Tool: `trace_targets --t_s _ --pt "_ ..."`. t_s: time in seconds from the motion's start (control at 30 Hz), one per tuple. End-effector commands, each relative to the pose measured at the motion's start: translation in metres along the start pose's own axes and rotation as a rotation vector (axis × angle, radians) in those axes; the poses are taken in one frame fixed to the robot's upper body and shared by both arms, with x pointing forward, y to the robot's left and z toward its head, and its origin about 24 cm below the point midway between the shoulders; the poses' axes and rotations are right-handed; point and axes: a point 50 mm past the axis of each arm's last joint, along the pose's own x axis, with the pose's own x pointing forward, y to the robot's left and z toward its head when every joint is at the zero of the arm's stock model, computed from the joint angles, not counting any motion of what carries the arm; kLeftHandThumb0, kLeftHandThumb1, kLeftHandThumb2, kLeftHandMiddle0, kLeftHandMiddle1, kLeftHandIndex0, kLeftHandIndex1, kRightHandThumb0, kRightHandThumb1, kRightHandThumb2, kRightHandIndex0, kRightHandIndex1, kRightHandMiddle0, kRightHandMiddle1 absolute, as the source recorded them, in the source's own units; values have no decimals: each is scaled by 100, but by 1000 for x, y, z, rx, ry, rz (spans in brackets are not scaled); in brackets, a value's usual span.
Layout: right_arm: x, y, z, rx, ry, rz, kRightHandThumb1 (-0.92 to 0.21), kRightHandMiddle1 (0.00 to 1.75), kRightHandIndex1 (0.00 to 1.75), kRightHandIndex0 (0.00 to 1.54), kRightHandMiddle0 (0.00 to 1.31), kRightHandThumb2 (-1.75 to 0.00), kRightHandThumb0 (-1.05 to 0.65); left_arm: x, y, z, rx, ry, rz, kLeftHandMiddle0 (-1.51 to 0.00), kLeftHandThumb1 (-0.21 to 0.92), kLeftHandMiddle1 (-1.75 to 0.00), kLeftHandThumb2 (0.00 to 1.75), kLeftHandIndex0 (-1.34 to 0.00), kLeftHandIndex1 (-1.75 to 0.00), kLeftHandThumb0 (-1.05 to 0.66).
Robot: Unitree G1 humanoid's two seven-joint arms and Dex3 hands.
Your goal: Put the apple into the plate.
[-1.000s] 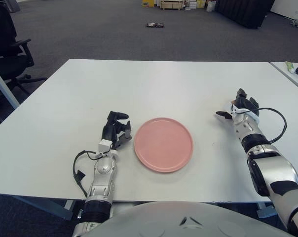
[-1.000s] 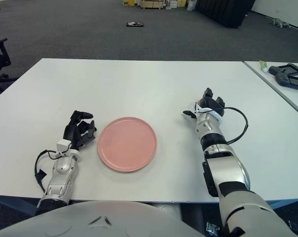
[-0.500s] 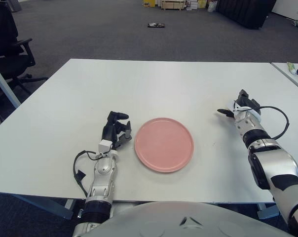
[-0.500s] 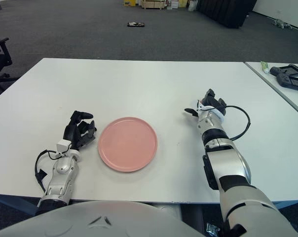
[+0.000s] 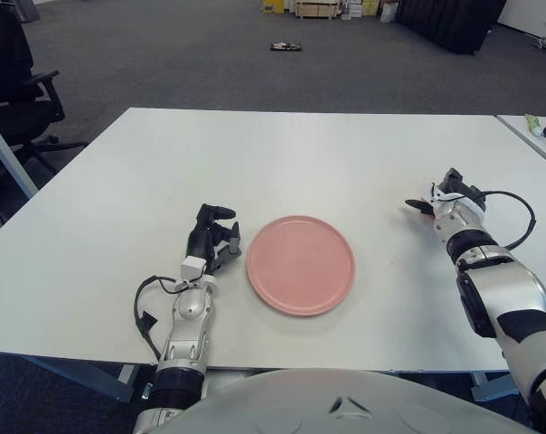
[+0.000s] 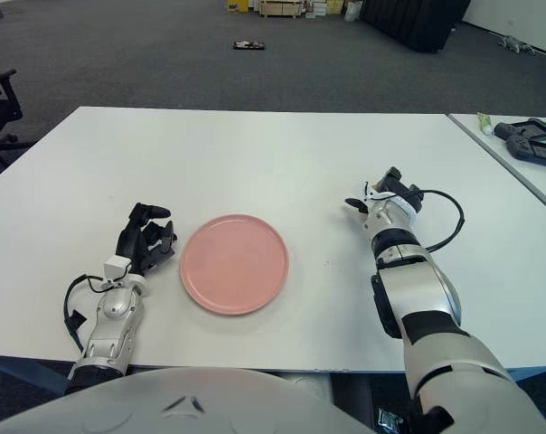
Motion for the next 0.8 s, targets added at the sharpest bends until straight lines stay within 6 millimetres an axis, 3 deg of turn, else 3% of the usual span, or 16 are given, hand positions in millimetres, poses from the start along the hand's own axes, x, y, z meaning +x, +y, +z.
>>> trace_targets --t_s 0.0,0.07,0.1,0.17,0.2,0.27,0.3,0.4,0.53,0.6,0.7,0.77 --pt "-11 43 -31 -62 111 186 -90 30 6 6 0 -50 -77 -2 2 -4 8 28 17 -54 68 -171 86 -34 -175 -38" --pt "-11 43 -32 -68 112 183 -91 44 22 4 0 -51 -77 -2 2 -4 5 27 16 -54 68 -171 86 -34 -175 -38" --pt "-11 43 -32 -69 113 182 -92 69 38 2 0 -53 -78 -2 2 -4 4 26 16 -54 68 -171 86 -34 -175 -38" --pt "-11 43 -33 -67 116 179 -92 91 53 1 0 -54 -79 -2 2 -4 2 26 17 -54 68 -170 86 -34 -175 -38" --pt "-11 43 -33 -60 119 178 -92 112 62 1 1 -55 -79 -2 3 -4 1 26 18 -53 68 -170 86 -34 -175 -38" --pt "-12 44 -32 -45 123 175 -87 142 77 1 11 -61 -77 -2 3 -4 0 26 20 -53 68 -171 86 -34 -175 -38" --pt "-12 44 -32 -39 124 174 -76 154 82 3 23 -75 -64 -2 3 -4 0 26 21 -53 69 -171 85 -33 -175 -38" --pt "-12 46 -36 1 121 165 -59 168 96 8 39 -97 -50 -2 3 -4 -4 27 22 -52 70 -171 84 -33 -175 -38" --pt "-15 52 -45 78 108 147 -49 173 119 18 47 -109 -46 -2 3 -4 -8 27 21 -52 71 -170 83 -32 -175 -38" --pt "-14 52 -43 117 100 135 -47 174 141 28 49 -112 -45 -2 3 -4 -7 28 22 -52 71 -170 82 -32 -175 -38" --pt "-16 53 -40 210 93 105 -41 174 163 75 54 -120 -46 -2 3 -4 -8 28 20 -52 71 -171 82 -32 -175 -38" --pt "-16 53 -37 309 87 73 -36 175 169 91 57 -125 -47 -2 4 -4 -11 28 17 -53 72 -171 81 -31 -175 -37"
